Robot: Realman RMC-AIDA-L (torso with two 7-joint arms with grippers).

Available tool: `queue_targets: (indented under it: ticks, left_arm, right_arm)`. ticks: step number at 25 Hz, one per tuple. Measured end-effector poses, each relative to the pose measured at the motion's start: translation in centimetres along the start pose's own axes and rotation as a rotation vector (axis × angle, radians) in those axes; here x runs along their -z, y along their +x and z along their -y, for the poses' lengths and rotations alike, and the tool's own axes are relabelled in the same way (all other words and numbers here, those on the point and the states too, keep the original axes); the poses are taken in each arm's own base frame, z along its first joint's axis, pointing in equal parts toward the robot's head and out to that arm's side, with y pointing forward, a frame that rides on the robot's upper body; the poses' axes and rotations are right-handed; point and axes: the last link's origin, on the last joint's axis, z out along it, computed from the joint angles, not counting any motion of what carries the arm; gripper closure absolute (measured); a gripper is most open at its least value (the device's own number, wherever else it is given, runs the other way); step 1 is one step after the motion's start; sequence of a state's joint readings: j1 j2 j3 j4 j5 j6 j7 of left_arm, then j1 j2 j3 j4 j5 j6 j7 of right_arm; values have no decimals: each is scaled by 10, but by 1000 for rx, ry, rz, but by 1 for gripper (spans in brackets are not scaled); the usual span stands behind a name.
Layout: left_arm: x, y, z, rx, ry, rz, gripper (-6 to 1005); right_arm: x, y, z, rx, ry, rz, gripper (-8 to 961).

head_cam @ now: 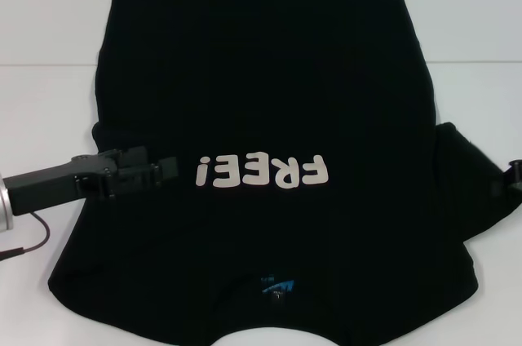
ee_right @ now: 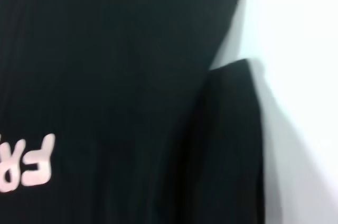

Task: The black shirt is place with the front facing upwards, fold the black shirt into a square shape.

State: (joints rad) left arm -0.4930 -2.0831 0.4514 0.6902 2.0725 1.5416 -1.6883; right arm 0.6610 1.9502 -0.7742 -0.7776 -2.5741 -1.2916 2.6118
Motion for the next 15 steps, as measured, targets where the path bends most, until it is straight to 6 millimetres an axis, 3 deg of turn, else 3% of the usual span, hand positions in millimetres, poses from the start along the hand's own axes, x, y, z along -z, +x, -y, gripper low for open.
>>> queue_targets:
  ticks: [15]
  left_arm:
    - [3,5,1,27,3,-52,79]
  right_arm:
    - [25,-9,29,-57,58,91,906]
